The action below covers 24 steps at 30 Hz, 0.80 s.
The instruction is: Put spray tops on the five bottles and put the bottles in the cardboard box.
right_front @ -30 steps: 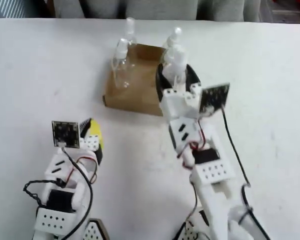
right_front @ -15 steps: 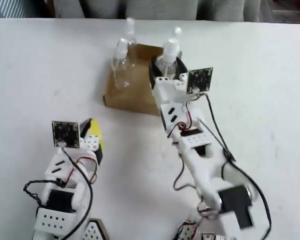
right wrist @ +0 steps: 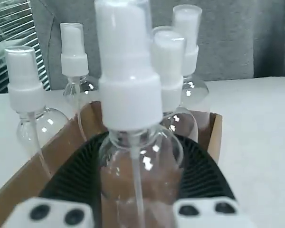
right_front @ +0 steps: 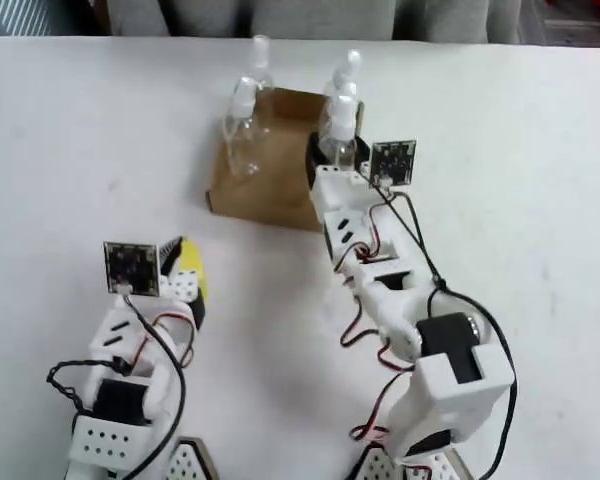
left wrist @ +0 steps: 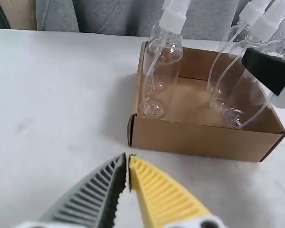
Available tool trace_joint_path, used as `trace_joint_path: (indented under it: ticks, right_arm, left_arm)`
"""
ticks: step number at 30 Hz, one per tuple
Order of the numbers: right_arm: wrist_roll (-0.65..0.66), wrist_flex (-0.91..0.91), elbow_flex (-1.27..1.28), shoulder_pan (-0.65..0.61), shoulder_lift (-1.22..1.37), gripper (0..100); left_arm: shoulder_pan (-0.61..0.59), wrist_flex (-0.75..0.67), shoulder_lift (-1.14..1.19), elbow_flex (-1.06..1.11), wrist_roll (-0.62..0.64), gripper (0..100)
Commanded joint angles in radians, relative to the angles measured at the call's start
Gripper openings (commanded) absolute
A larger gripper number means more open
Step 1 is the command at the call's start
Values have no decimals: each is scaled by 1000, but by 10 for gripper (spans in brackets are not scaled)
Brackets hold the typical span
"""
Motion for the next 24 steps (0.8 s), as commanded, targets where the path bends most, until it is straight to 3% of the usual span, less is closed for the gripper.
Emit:
trace_joint_path:
  ticks: [1, 8, 24]
  right_arm:
    - [-9, -79, -41, 4, 22, 16]
    - [-6, -177, -41, -12, 105, 16]
    - [-6, -197, -40, -19, 177, 16]
  left_arm:
    - [-13, 2, -15, -3, -8, 22]
    - [-13, 2, -15, -3, -8, 22]
    - [-13, 2, -15, -3, -8, 22]
